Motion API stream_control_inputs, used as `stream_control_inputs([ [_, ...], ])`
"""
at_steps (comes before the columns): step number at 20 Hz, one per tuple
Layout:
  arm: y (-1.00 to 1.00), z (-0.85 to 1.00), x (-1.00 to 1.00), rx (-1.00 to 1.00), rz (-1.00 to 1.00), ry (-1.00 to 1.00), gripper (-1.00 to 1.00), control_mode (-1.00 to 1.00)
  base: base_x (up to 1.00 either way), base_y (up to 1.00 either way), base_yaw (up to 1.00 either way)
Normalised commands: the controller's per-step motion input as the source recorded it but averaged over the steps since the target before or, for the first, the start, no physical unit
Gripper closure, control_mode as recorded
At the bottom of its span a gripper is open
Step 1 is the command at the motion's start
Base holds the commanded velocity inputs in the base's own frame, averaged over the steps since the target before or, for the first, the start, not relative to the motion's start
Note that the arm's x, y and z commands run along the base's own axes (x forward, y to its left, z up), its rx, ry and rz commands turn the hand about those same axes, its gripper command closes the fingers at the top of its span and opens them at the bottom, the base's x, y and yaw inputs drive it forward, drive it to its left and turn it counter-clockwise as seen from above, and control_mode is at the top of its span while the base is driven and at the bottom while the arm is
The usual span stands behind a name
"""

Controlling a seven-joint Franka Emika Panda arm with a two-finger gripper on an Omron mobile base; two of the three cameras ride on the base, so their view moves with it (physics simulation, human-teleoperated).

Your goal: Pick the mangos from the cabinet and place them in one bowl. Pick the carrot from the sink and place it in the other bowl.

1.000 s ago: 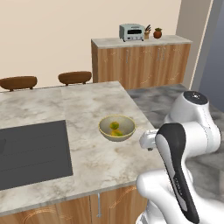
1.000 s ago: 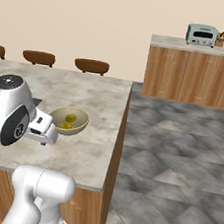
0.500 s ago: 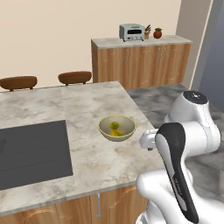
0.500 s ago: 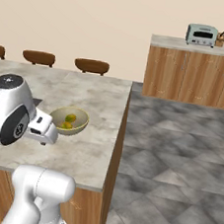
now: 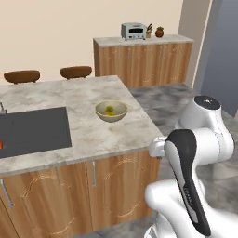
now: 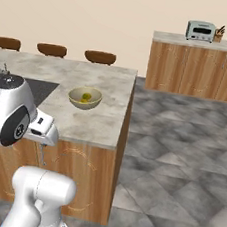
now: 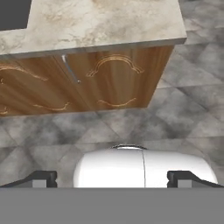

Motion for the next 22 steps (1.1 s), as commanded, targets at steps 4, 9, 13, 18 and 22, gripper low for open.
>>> stream_control_inputs([
  [4, 0.00, 0.00, 0.00, 0.00, 0.00, 0.00, -1.00, 1.00, -0.52, 0.84, 0.00],
  [9, 0.00, 0.00, 0.00, 0.00, 0.00, 0.00, -1.00, 1.00, -0.17, 0.80, 0.00],
  [13, 0.00, 0.00, 0.00, 0.00, 0.00, 0.00, -1.00, 1.00, 0.00, 0.78, 0.00],
  [18, 0.00, 0.00, 0.00, 0.00, 0.00, 0.00, -1.00, 1.00, 0.00, 0.62, 0.00],
  [22, 0.00, 0.00, 0.00, 0.00, 0.00, 0.00, -1.00, 1.00, 0.04, 0.51, 0.00],
])
